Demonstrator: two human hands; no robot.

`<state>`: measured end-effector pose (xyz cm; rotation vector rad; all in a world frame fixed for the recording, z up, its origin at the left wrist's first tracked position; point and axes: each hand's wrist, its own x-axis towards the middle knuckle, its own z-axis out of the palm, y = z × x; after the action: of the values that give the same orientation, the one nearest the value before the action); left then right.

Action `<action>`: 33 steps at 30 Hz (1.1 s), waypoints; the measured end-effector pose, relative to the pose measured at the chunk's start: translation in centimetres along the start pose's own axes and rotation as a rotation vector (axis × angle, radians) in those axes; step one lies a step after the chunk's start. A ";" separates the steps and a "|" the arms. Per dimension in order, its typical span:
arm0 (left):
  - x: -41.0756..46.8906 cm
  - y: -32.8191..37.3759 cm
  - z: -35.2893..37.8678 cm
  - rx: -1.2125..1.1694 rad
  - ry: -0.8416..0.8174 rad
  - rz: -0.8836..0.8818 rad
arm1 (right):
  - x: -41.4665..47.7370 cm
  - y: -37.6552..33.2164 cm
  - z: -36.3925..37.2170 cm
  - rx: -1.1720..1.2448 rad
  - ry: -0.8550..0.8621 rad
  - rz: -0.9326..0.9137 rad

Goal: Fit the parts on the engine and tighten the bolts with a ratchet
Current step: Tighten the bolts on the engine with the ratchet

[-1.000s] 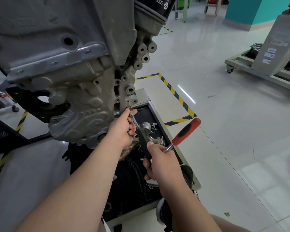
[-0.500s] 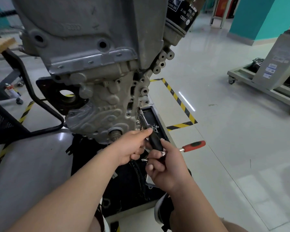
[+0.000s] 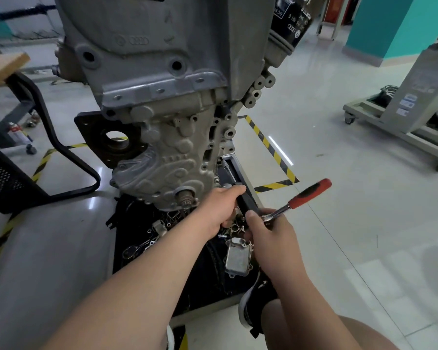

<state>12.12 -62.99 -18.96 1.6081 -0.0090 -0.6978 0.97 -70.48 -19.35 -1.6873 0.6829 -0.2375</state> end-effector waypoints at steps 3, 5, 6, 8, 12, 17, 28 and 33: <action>0.0 0.1 0.2 -0.009 0.007 0.002 | -0.9 0.4 -0.3 -0.464 0.020 -0.208; 0.0 0.0 0.2 -0.012 -0.004 0.014 | -1.4 0.4 0.0 -0.663 0.029 -0.298; 0.1 -0.1 0.2 -0.016 -0.006 0.018 | -1.5 0.4 0.2 -0.686 0.032 -0.321; 0.3 -0.1 0.2 -0.015 0.000 0.014 | -1.5 0.4 0.7 -0.622 0.018 -0.322; 0.5 -0.2 0.1 0.040 0.000 -0.025 | -1.0 0.2 1.1 -0.323 -0.006 -0.184; 0.3 -0.1 -0.4 0.024 0.014 -0.074 | -0.6 0.3 1.5 -0.071 -0.022 -0.095; -0.8 0.3 -0.9 -0.082 -0.124 -0.144 | -0.2 -0.4 1.5 0.932 -0.161 0.481; -0.9 0.2 -0.6 -0.062 -0.143 -0.139 | -0.1 -0.4 1.2 1.210 -0.273 0.629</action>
<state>11.76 -62.10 -18.42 1.5071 0.0199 -0.9116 1.61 -69.37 -19.26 -0.3046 0.6217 0.0495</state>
